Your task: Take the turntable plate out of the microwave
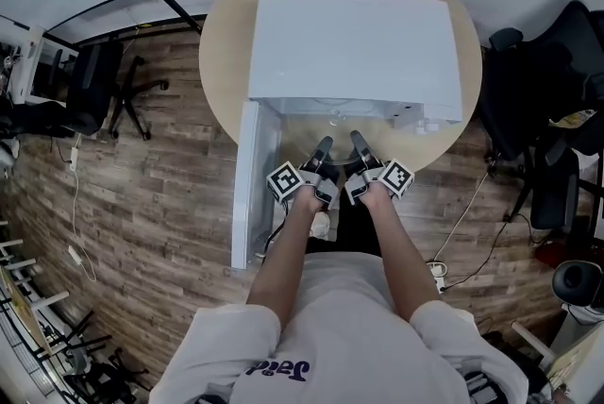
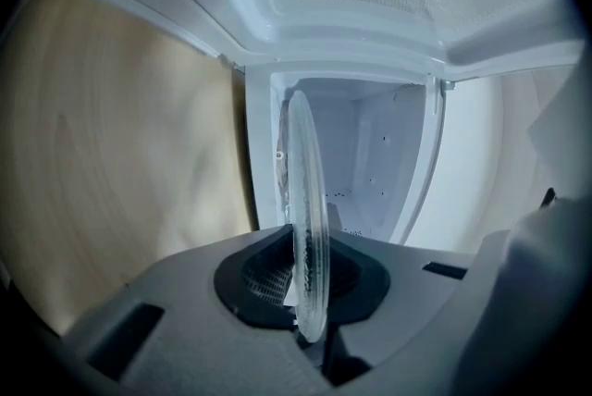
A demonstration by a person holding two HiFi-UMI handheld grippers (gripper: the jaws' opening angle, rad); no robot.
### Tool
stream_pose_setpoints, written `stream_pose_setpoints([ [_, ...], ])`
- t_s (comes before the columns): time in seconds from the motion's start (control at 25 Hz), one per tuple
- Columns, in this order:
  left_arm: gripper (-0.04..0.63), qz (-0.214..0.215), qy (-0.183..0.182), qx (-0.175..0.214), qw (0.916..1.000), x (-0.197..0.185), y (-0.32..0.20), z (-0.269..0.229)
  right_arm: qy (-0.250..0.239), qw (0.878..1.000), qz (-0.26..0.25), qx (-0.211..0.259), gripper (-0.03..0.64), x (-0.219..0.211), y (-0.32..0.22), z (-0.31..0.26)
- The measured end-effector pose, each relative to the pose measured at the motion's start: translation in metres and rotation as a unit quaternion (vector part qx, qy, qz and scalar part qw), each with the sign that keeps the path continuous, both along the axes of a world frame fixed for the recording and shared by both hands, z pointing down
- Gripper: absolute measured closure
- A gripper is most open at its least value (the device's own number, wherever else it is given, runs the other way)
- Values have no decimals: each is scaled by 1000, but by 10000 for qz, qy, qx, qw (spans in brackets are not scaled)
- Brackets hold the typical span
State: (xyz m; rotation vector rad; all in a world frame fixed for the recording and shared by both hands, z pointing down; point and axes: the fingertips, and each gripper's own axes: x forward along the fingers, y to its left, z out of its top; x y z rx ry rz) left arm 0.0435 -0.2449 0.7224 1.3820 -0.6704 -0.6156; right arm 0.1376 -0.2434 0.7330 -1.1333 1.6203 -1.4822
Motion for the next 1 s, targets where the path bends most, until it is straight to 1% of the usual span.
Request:
stream_pose_setpoints([
  [0.08, 566, 53, -44, 108, 9999, -2, 8, -5, -74, 9999, 12, 79, 571, -3, 8, -5],
  [0.2, 565, 140, -53, 316, 9994, -3, 20, -15, -59, 9996, 2, 294, 572, -4, 21, -17],
  [0.36, 566, 220, -4, 354, 9991, 1, 39, -26, -40, 9990, 81, 441, 572, 0, 40, -28],
  [0.56, 565, 355, 37, 532, 9979, -1, 59, -40, -128, 9986, 246, 454, 572, -1, 65, -40],
  [0.68, 565, 305, 123, 463, 9984, 0, 74, -50, -154, 9982, 378, 441, 572, 1, 80, -50],
  [0.76, 566, 324, 168, 519, 9980, 2, 83, -60, -161, 9978, 444, 461, 572, 2, 91, -60],
  [0.92, 565, 496, 171, 634, 9966, 0, 103, -83, -56, 9972, 448, 596, 572, -1, 110, -83],
  [1.0, 565, 505, 235, 715, 9959, 2, 110, -96, -116, 9972, 455, 582, 572, 0, 118, -96],
])
